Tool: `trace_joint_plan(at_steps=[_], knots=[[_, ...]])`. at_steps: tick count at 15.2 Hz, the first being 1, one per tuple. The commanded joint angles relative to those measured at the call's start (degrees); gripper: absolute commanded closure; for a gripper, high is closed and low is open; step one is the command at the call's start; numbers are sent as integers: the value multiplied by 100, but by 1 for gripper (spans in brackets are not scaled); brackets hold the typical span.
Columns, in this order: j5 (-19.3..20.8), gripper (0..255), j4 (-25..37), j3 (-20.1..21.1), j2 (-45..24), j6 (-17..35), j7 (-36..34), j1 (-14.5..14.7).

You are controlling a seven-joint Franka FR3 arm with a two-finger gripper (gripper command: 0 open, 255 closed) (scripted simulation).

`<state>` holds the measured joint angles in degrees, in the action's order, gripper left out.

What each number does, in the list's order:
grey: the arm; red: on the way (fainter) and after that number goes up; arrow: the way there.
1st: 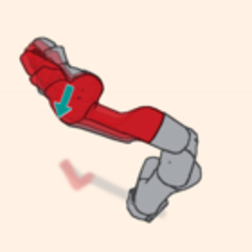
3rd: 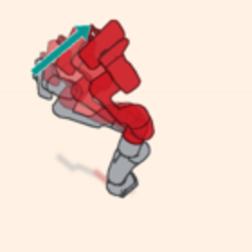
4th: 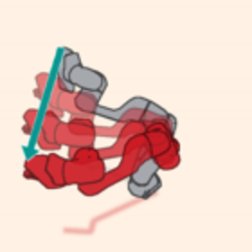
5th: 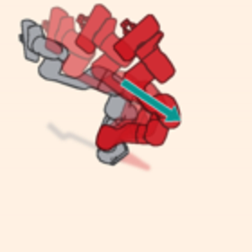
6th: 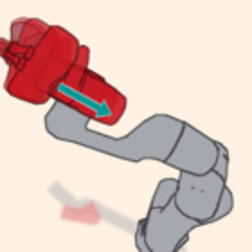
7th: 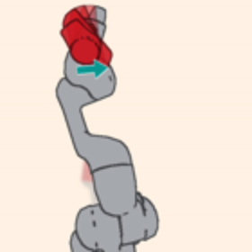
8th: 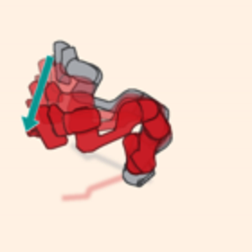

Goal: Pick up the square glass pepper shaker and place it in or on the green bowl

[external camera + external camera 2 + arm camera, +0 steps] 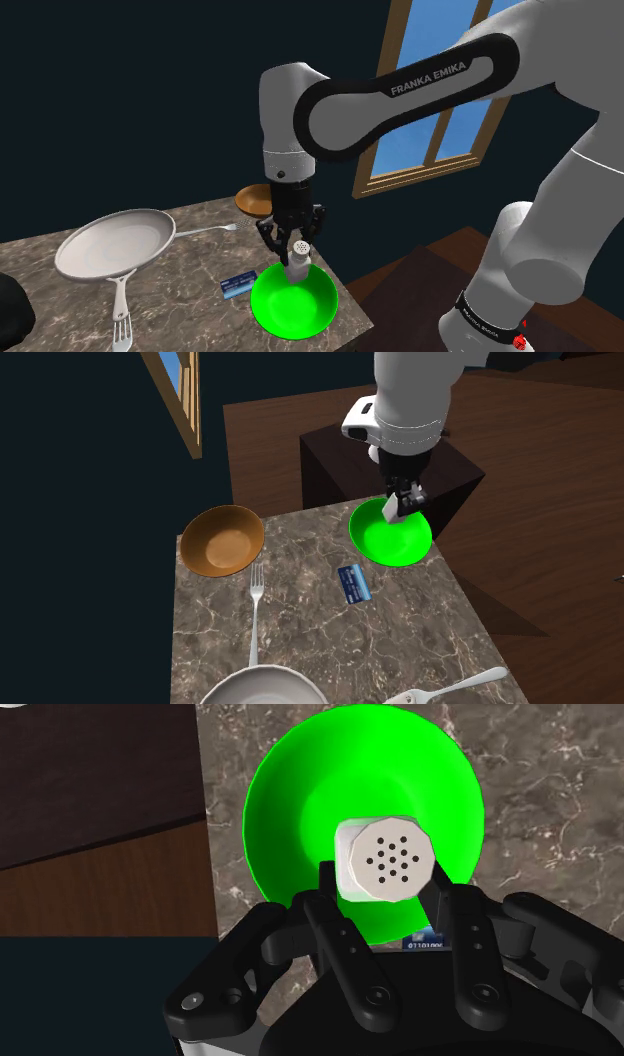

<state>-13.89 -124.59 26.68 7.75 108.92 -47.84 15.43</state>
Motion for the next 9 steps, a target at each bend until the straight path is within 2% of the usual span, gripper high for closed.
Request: trace_joint_plan(at_steps=[1, 9], knots=[[4, 255, -116, 15, -47, 163, 10, 5], [54, 255, -437, 66, -302, 724, 20, 20]])
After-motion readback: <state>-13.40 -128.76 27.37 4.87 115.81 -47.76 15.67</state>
